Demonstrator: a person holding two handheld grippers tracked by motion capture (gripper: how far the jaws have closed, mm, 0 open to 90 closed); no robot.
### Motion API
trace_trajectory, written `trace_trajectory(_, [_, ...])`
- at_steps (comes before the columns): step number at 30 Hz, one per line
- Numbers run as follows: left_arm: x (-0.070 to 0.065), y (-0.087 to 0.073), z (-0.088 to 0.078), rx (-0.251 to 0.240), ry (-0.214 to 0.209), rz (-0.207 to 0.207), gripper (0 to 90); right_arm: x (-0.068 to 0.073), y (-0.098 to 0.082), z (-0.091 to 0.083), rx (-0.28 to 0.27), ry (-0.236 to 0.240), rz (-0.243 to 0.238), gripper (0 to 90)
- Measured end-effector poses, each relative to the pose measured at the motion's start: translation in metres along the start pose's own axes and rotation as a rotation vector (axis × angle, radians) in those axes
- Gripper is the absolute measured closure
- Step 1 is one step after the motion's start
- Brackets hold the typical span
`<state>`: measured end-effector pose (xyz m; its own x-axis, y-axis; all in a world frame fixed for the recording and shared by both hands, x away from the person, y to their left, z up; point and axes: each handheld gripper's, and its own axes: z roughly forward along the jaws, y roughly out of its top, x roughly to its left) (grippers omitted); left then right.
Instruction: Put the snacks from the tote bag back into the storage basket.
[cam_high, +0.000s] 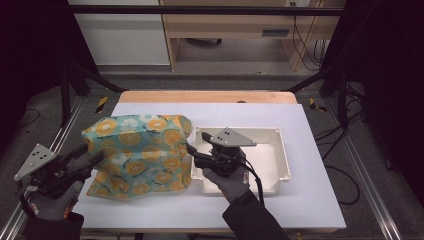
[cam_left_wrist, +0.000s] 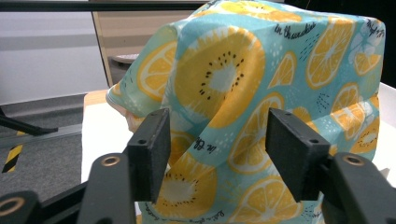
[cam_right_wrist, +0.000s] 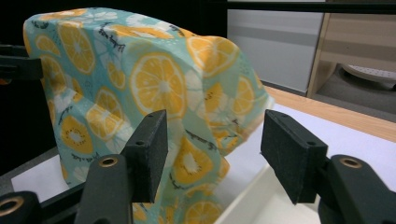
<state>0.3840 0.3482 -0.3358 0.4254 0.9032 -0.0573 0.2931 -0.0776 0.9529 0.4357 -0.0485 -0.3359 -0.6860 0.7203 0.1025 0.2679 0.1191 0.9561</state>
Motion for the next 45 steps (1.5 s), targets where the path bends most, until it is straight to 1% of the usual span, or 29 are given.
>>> trace_trajectory(4, [0.000,-0.001,0.002,0.007,0.010,-0.002,45.4,0.009,0.004,0.013,0.006,0.015,-0.011,40.7])
trace_trajectory(8, [0.002,-0.002,0.002,0.013,0.010,-0.010,50.0,0.017,0.007,0.024,0.008,0.030,-0.017,38.7])
trace_trajectory(9, [0.002,-0.002,0.002,0.013,0.010,-0.010,51.2,0.017,0.007,0.024,0.008,0.030,-0.017,38.7])
trace_trajectory(10, [0.002,-0.003,0.003,0.019,0.012,-0.012,52.7,0.022,0.009,0.030,0.009,0.041,-0.021,38.4])
trace_trajectory(12, [0.003,-0.004,0.003,0.021,0.010,-0.014,54.9,0.025,0.010,0.035,0.013,0.045,-0.030,38.0])
trace_trajectory(13, [0.003,-0.004,0.003,0.021,0.010,-0.014,56.3,0.025,0.010,0.035,0.013,0.045,-0.030,38.0])
trace_trajectory(14, [0.003,-0.004,0.003,0.027,0.009,-0.014,57.4,0.028,0.011,0.040,0.019,0.045,-0.032,38.0])
trace_trajectory(15, [0.003,-0.004,0.003,0.027,0.009,-0.014,58.3,0.028,0.011,0.040,0.019,0.045,-0.032,38.0])
trace_trajectory(16, [0.003,-0.004,0.004,0.029,0.008,-0.015,59.6,0.029,0.012,0.044,0.023,0.049,-0.033,38.2])
trace_trajectory(20, [0.003,-0.005,0.005,0.039,0.004,-0.012,62.9,0.031,0.011,0.050,0.032,0.052,-0.032,40.8])
trace_trajectory(21, [0.003,-0.005,0.005,0.041,0.003,-0.013,65.0,0.033,0.010,0.052,0.031,0.044,-0.040,46.0])
trace_trajectory(22, [0.003,-0.005,0.005,0.042,0.001,-0.012,65.9,0.034,0.010,0.053,0.033,0.041,-0.042,48.2])
trace_trajectory(23, [0.003,-0.005,0.005,0.042,0.001,-0.012,67.5,0.034,0.010,0.053,0.033,0.041,-0.042,48.2])
trace_trajectory(24, [0.003,-0.005,0.004,0.041,0.000,-0.013,68.6,0.036,0.009,0.055,0.045,0.048,-0.043,55.8])
trace_trajectory(28, [0.003,-0.006,0.004,0.043,-0.003,-0.015,74.5,0.037,0.009,0.056,0.060,0.056,-0.044,71.8])
trace_trajectory(29, [0.003,-0.006,0.004,0.043,-0.003,-0.015,76.1,0.037,0.009,0.056,0.060,0.056,-0.044,71.8])
trace_trajectory(30, [0.003,-0.006,0.003,0.046,-0.004,-0.011,76.1,0.038,0.009,0.056,0.062,0.057,-0.043,75.4])
trace_trajectory(31, [0.003,-0.006,0.003,0.047,0.001,-0.008,79.2,0.038,0.009,0.054,0.067,0.062,-0.044,81.7])
trace_trajectory(32, [0.003,-0.006,0.003,0.047,0.001,-0.008,80.7,0.038,0.009,0.054,0.067,0.062,-0.044,81.7])
trace_trajectory(33, [0.003,-0.006,0.002,0.048,-0.004,-0.009,80.7,0.038,0.009,0.054,0.066,0.063,-0.044,84.0])
trace_trajectory(34, [0.003,-0.006,0.002,0.052,-0.011,-0.009,83.7,0.038,0.010,0.052,0.063,0.069,-0.045,88.1])
trace_trajectory(36, [0.003,-0.006,0.002,0.054,-0.015,-0.010,86.3,0.038,0.011,0.049,0.058,0.083,-0.047,89.7])
trace_trajectory(39, [0.001,-0.005,-0.001,0.044,-0.015,-0.002,89.1,0.039,0.012,0.045,0.055,0.101,-0.049,90.0])
trace_trajectory(44, [0.000,-0.004,-0.007,0.028,-0.022,-0.003,89.7,0.044,0.015,0.037,0.038,0.120,-0.057,90.0])
trace_trajectory(45, [-0.001,-0.005,-0.010,0.024,-0.021,-0.002,89.8,0.047,0.016,0.032,0.032,0.129,-0.062,90.0])
